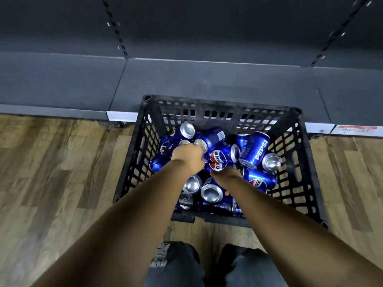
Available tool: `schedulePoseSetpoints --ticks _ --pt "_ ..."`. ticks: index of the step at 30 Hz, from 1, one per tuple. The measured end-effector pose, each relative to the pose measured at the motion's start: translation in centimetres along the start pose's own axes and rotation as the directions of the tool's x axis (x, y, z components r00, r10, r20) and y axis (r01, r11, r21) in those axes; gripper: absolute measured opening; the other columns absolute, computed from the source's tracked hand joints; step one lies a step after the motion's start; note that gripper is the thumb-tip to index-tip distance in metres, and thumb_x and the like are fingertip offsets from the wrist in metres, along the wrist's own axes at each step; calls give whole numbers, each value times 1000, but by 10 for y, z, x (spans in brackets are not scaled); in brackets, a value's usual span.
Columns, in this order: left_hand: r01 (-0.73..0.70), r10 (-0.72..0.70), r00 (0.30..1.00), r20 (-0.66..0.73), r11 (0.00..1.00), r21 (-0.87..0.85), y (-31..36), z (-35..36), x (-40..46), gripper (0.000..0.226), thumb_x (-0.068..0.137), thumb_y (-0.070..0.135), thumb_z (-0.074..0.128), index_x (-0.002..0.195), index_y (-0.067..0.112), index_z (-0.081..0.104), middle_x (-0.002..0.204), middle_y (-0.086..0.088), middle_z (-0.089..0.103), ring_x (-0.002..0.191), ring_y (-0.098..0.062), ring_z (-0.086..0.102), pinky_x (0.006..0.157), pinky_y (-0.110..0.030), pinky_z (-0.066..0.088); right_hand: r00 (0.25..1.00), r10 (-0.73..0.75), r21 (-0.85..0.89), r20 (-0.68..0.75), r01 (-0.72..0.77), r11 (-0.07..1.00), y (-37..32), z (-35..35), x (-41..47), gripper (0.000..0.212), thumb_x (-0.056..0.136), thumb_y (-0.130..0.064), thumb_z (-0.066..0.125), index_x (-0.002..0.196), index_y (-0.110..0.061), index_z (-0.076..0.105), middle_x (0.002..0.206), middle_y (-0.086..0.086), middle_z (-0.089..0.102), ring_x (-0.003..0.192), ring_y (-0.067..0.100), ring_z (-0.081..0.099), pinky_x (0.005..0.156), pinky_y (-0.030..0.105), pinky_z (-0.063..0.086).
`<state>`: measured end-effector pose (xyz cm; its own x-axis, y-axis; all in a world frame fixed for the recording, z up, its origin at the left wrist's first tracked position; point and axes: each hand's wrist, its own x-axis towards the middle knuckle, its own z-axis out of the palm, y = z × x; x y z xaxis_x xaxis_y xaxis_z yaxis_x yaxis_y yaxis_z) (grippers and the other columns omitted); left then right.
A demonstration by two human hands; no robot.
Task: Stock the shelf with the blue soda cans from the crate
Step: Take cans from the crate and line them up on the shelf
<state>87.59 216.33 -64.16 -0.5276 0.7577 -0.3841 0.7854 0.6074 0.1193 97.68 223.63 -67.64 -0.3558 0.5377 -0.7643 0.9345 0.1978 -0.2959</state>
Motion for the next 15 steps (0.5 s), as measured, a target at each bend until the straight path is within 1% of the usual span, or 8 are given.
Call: schedulePoseSetpoints --ticks 2,4,7,10,12,13,14,15 --pt "10 -10 1000 9 1000 -9 -4 5 1 27 96 22 41 113 9 57 113 -11 58 102 -29 55 71 -31 39 999 19 30 30 -19 999 0 6 1 46 92 -51 47 107 -9 58 110 13 61 108 33 61 84 34 50" --pt "20 -20 1000 24 1000 -18 -9 10 4 27 96 22 41 113 9 58 113 -11 58 99 -28 56 70 -31 39 998 1 -23 61 0 1000 1 13 3 54 95 -53 42 117 -6 57 124 17 57 115 32 56 94 37 48" --pt "37 -35 997 70 999 -33 -15 18 6 25 96 23 42 111 10 57 111 -10 59 98 -27 56 70 -30 39 993 37 -85 112 -28 996 2 23 2 76 90 -64 39 139 -5 37 141 16 42 129 30 43 100 33 40" --pt "56 -52 992 115 998 -39 -19 27 6 24 95 23 43 109 10 58 110 -10 60 99 -27 56 71 -30 39 993 87 6 83 -88 996 4 25 1 90 86 -58 56 142 5 24 141 19 39 130 29 42 97 29 39" --pt "62 -52 986 161 996 -57 -22 33 8 25 96 24 43 109 10 57 111 -10 59 99 -26 56 71 -30 40 997 66 42 50 -69 997 5 26 1 83 86 -52 60 138 5 30 129 17 49 117 25 53 89 27 43" --pt "63 -49 980 192 996 -65 -23 36 9 26 96 25 43 110 9 57 112 -10 59 100 -27 56 73 -31 41 998 52 67 45 -55 996 5 28 4 77 86 -50 62 135 4 36 114 14 56 99 20 59 79 26 45" --pt "64 -48 974 222 996 -66 -25 40 10 26 96 26 44 111 9 57 114 -11 58 102 -27 55 75 -32 42 997 52 107 53 -58 993 6 31 7 73 85 -47 64 132 3 40 102 11 58 81 15 58 71 25 45" --pt "66 -49 967 249 996 -62 -27 43 10 28 96 26 44 112 8 57 116 -11 58 104 -28 55 78 -33 43 997 48 131 68 -56 990 5 33 5 71 84 -45 66 131 2 41 101 11 58 75 12 55 69 24 44"
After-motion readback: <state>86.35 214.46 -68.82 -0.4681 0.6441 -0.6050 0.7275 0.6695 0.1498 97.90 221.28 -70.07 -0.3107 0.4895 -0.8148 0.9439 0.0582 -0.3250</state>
